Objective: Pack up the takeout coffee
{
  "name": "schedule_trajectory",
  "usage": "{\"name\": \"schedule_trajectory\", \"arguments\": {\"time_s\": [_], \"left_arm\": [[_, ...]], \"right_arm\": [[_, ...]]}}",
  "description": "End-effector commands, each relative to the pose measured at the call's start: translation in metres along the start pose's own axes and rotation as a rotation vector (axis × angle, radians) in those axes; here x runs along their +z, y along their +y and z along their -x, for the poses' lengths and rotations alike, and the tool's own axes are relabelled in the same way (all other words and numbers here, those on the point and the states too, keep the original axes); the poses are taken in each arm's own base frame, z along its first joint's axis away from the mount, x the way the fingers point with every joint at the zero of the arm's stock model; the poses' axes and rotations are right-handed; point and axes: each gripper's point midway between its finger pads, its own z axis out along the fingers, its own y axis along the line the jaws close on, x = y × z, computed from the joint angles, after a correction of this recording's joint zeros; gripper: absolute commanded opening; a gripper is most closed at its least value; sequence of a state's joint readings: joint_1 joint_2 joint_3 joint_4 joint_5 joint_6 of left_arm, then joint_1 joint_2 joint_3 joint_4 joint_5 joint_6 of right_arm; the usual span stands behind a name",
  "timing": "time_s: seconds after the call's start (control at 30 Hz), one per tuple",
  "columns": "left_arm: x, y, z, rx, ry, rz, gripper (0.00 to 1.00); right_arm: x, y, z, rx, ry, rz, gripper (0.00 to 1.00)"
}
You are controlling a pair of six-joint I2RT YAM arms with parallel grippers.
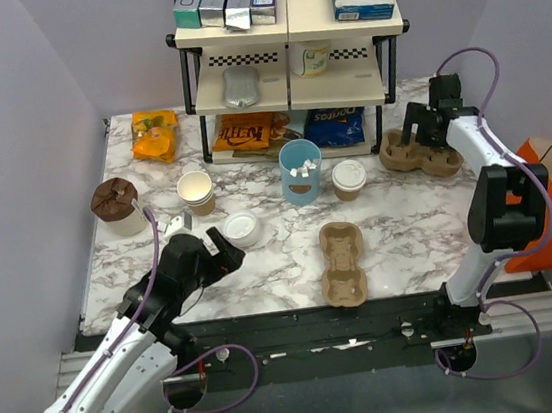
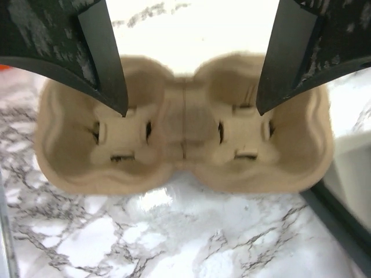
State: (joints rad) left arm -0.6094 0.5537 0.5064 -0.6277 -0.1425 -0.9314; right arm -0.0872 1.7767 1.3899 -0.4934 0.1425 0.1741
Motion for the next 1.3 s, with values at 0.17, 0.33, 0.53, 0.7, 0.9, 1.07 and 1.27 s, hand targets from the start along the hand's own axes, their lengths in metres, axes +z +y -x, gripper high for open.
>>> {"name": "schedule_trajectory", "arguments": {"time_s": [0.17,0.33,0.53,0.7,0.9,1.07,1.27], "left_arm": [[0.002,-0.084,0.002,0.113,0.098,-0.235,0.99],[0.018,-0.126,-0.021,0.21,0.147,-0.24,0.99],[0.064,-0.176,-0.063,0.335,0.283,-0.299,0.99],[0.105,-0.182,-0.077,0.36,0.312,-0.16,0.94],[0.143,-0.178,-0.088,0.341,0.301,-0.061,0.9],[0.158,-0.179,-0.1,0.351,0.334,-0.053,0.87],[0.166,-0.179,-0.112,0.375,0.377,-0.054,0.84]], "right_arm": [[-0.139,0.032,0.029,0.038,-0.263,0.262,1.0],[-0.192,0.027,0.028,0.109,-0.432,0.316,1.0],[-0.283,0.04,0.04,0.037,-0.629,0.5,1.0],[-0.294,-0.048,0.058,0.149,-0.684,0.017,1.0],[-0.285,-0.123,0.061,0.141,-0.554,-0.452,1.0],[-0.287,-0.159,0.08,0.088,-0.49,-0.599,1.0],[-0.241,-0.19,0.071,0.052,-0.309,-0.631,1.0]]}}
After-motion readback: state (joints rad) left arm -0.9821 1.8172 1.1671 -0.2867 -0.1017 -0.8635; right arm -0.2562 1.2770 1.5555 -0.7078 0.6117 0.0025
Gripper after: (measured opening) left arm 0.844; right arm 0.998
